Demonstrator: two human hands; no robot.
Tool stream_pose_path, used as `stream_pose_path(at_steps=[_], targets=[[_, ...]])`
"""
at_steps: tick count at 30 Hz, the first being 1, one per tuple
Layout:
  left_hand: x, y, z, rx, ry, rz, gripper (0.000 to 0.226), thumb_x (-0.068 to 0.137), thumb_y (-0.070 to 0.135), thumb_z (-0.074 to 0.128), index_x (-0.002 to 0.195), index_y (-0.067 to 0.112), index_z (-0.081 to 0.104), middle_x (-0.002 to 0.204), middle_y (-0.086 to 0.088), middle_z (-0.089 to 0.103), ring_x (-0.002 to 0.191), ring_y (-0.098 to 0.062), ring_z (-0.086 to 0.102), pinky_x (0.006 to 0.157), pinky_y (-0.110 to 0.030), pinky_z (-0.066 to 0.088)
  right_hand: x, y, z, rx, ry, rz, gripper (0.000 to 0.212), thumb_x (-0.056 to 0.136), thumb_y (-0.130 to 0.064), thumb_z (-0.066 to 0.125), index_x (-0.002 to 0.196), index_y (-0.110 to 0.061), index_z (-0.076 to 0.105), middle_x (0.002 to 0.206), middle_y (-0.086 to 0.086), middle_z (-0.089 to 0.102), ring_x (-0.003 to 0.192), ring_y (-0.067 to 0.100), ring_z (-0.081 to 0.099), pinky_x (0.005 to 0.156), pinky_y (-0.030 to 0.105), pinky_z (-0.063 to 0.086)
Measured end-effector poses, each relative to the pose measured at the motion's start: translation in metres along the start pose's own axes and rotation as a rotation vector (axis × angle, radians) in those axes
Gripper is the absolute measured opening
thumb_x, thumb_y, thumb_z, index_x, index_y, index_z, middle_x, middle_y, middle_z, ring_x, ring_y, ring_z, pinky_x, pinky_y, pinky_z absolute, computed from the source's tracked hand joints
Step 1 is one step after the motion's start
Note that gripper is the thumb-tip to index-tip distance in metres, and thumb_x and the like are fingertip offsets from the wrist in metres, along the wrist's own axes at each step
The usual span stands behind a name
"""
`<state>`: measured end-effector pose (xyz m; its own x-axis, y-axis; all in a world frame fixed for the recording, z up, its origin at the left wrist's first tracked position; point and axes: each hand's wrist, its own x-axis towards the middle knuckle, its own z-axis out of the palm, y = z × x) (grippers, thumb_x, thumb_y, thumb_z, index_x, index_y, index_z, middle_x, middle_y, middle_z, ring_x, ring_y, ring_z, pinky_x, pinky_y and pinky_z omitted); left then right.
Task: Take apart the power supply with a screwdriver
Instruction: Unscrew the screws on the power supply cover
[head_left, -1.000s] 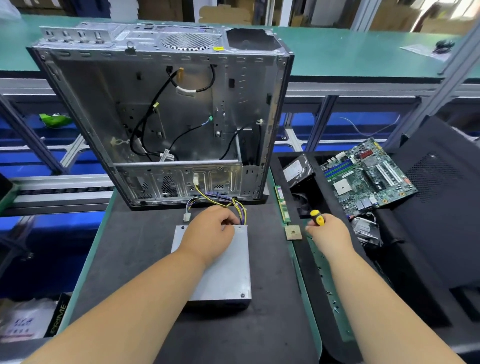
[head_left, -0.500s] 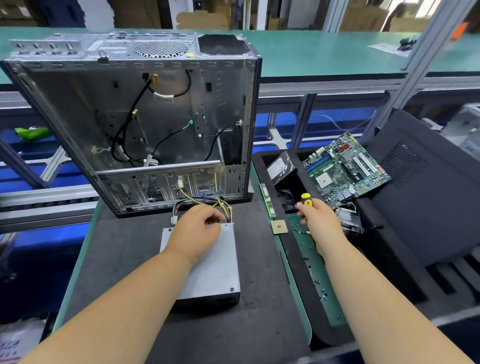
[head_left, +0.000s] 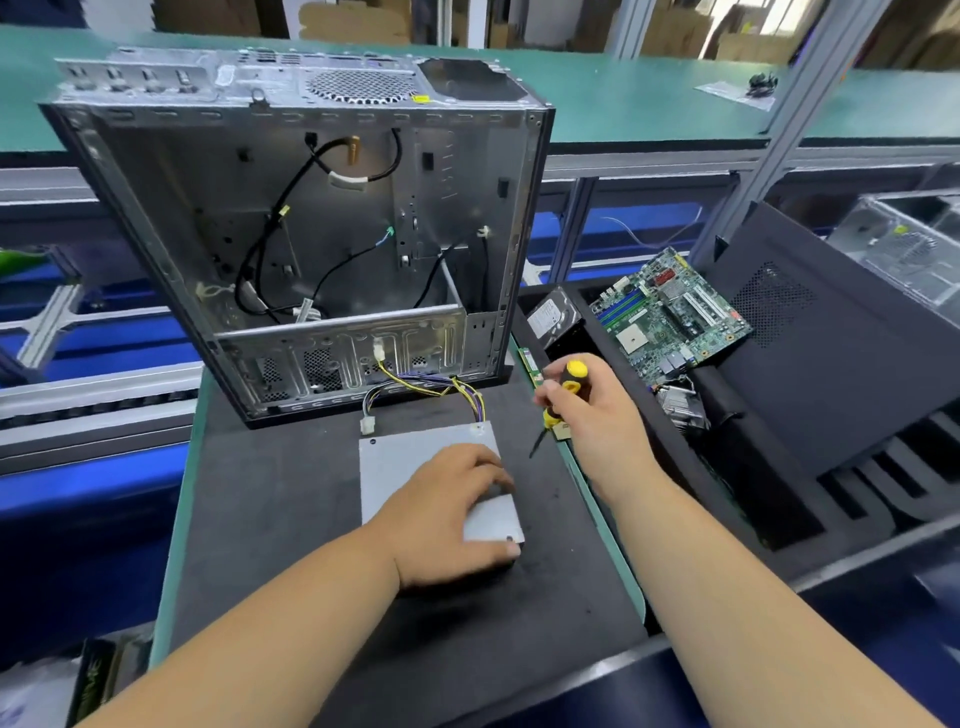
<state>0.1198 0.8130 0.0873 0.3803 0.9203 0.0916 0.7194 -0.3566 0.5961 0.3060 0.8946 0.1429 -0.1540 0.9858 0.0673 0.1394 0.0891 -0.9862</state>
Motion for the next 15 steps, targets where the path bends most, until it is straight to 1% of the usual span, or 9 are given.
stream_pose_path(at_steps=[1, 2, 3, 5, 7, 9, 11, 13, 15], targets=[[-0.004, 0.000, 0.002, 0.056, -0.041, 0.024, 0.074, 0.070, 0.068, 0.068, 0.131, 0.028, 0.053, 0.136, 0.010, 0.040, 0.130, -0.007, 0.033, 0.112, -0.024, 0.029, -0.005, -0.002, 0.003, 0.013, 0.010, -0.021, 0.011, 0.089, -0.017, 0.058, 0.096, -0.025, 0.062, 0.090, 0.004, 0.068, 0.083, 0.011, 0.067, 0.081, 0.030, 0.050], [-0.007, -0.001, 0.003, 0.117, -0.068, 0.047, 0.082, 0.068, 0.071, 0.068, 0.135, 0.028, 0.048, 0.141, 0.008, 0.036, 0.134, -0.009, 0.028, 0.112, -0.025, 0.026, -0.011, -0.006, 0.006, 0.015, 0.020, -0.032, 0.012, 0.087, -0.019, 0.057, 0.094, -0.028, 0.061, 0.090, 0.004, 0.066, 0.083, 0.011, 0.066, 0.079, 0.029, 0.049], [-0.009, -0.003, 0.003, 0.172, -0.078, 0.069, 0.085, 0.068, 0.069, 0.070, 0.138, 0.028, 0.045, 0.144, 0.006, 0.033, 0.136, -0.012, 0.026, 0.113, -0.027, 0.026, -0.016, -0.009, 0.009, 0.034, 0.036, -0.042, 0.013, 0.086, -0.020, 0.056, 0.092, -0.029, 0.061, 0.089, 0.004, 0.064, 0.081, 0.012, 0.065, 0.078, 0.028, 0.046], [-0.008, -0.004, 0.002, 0.226, -0.067, 0.102, 0.082, 0.071, 0.054, 0.076, 0.140, 0.026, 0.044, 0.148, 0.002, 0.032, 0.138, -0.017, 0.027, 0.114, -0.029, 0.027, -0.026, -0.016, 0.015, 0.137, 0.064, -0.056, 0.010, 0.081, -0.019, 0.055, 0.086, -0.026, 0.061, 0.080, 0.001, 0.057, 0.074, 0.016, 0.057, 0.074, 0.032, 0.041], [-0.007, -0.006, 0.000, 0.224, -0.066, 0.118, 0.079, 0.073, 0.046, 0.079, 0.141, 0.026, 0.045, 0.150, 0.002, 0.031, 0.139, -0.018, 0.027, 0.114, -0.028, 0.025, -0.035, -0.022, 0.021, 0.270, 0.061, -0.076, 0.004, 0.080, -0.022, 0.055, 0.078, -0.022, 0.059, 0.070, 0.000, 0.049, 0.069, 0.019, 0.047, 0.071, 0.037, 0.033], [-0.006, -0.009, -0.002, 0.206, -0.080, 0.138, 0.079, 0.072, 0.044, 0.081, 0.141, 0.028, 0.046, 0.150, 0.003, 0.032, 0.139, -0.017, 0.027, 0.115, -0.028, 0.025, -0.043, -0.028, 0.026, 0.350, 0.048, -0.106, 0.014, 0.082, -0.031, 0.055, 0.073, -0.020, 0.056, 0.065, 0.000, 0.045, 0.065, 0.020, 0.041, 0.067, 0.036, 0.031], [-0.007, -0.014, -0.007, 0.181, -0.104, 0.147, 0.079, 0.070, 0.043, 0.083, 0.139, 0.030, 0.047, 0.149, 0.005, 0.034, 0.139, -0.015, 0.028, 0.115, -0.030, 0.028, -0.051, -0.031, 0.032, 0.414, 0.022, -0.120, 0.023, 0.084, -0.036, 0.053, 0.072, -0.017, 0.054, 0.063, 0.000, 0.044, 0.062, 0.020, 0.039, 0.065, 0.035, 0.031], [-0.010, -0.017, -0.011, 0.135, -0.117, 0.149, 0.076, 0.070, 0.042, 0.083, 0.137, 0.032, 0.050, 0.148, 0.006, 0.037, 0.137, -0.014, 0.031, 0.113, -0.032, 0.030, -0.058, -0.032, 0.039, 0.460, 0.002, -0.099, 0.025, 0.086, -0.034, 0.051, 0.071, -0.015, 0.054, 0.062, 0.001, 0.043, 0.060, 0.020, 0.038, 0.063, 0.035, 0.031], [-0.012, -0.018, -0.013, 0.074, -0.091, 0.141, 0.071, 0.071, 0.045, 0.082, 0.135, 0.033, 0.054, 0.145, 0.006, 0.041, 0.136, -0.014, 0.034, 0.113, -0.033, 0.030, -0.064, -0.031, 0.045, 0.462, -0.007, -0.064, 0.026, 0.088, -0.028, 0.046, 0.068, -0.014, 0.053, 0.059, 0.002, 0.041, 0.059, 0.020, 0.036, 0.063, 0.035, 0.031]])
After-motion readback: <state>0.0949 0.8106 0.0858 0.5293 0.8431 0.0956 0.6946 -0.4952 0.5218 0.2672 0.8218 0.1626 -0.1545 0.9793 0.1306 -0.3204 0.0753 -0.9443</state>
